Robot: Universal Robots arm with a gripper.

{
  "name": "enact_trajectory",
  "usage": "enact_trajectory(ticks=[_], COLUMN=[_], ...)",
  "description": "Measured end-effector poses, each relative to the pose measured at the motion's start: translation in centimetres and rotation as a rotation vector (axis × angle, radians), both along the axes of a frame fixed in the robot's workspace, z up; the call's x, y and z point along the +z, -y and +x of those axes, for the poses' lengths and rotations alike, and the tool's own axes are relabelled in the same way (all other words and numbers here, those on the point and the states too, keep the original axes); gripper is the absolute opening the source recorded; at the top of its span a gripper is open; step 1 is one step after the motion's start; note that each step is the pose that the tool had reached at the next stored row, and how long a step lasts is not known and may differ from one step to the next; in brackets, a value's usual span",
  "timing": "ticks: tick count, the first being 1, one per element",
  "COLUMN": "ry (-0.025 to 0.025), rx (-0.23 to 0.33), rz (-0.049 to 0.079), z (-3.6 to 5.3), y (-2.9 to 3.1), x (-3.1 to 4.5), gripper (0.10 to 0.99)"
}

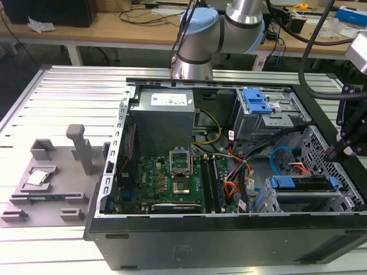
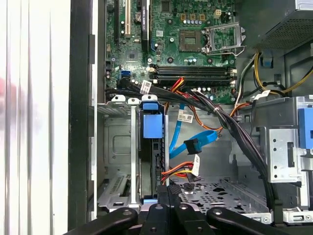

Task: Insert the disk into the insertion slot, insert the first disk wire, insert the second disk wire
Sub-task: 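Insert the first disk wire, then insert the second disk wire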

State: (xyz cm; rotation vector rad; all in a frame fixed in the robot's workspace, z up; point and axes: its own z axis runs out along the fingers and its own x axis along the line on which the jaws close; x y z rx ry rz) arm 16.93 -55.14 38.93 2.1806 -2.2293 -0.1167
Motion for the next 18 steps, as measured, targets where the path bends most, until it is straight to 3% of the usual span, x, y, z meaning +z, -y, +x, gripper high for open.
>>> enact_trajectory(ticks=[9,11,12,13,18], ry=[0.0,0.0,0.0,0.0,0.0], rx=[0.0,0.0,0.0,0.0,0.0], rz=[0.0,0.0,0.0,0.0,0.0], z=[0.0,0.0,0.0,0.0,-0.09], y=[0.0,0.0,0.0,0.0,0.0], x=[0.03,0.03,0.03,0.04,0.07], gripper=[0.114,0.235,0.235,0.302,0.302])
